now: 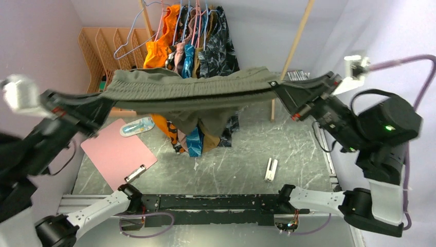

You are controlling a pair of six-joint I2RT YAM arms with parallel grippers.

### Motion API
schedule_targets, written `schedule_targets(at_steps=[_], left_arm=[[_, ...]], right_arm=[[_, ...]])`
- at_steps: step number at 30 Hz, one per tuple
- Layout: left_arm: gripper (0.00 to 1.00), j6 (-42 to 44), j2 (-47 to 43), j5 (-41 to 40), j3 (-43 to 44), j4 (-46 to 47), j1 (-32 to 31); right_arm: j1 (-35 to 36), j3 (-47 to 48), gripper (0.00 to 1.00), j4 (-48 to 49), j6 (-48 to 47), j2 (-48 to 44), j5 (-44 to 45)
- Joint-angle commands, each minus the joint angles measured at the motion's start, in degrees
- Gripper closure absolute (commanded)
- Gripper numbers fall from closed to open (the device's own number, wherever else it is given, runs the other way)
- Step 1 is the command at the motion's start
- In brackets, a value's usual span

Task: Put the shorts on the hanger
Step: Adjust the shorts at the center of the board.

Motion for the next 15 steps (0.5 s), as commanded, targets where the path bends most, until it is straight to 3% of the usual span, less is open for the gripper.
schedule_targets(at_steps=[1,4,8,15], left_arm=[[0.93,3.9,-5.3,0.5,-2.7,8.5,0.0],[0.93,3.4,-7.2,2.2,-3.9,14.1,0.0],[0.93,2.8,-7.6,8.3,-2.8,21.8,0.0],[0.93,2.7,-7.0,14.8,-1.5,23.7,0.0]], right_arm=[[0.1,-1.5,1.0,0.3,-0.5,-1.2,0.1],[0.1,1.1,1.0,0.7,-0.6,-1.2,-3.6],[0.0,7.0,1.0,3.0,-0.3,-0.8,-15.3],[-0.2,4.9,1.0,7.2,0.7,-3.1,-23.9]])
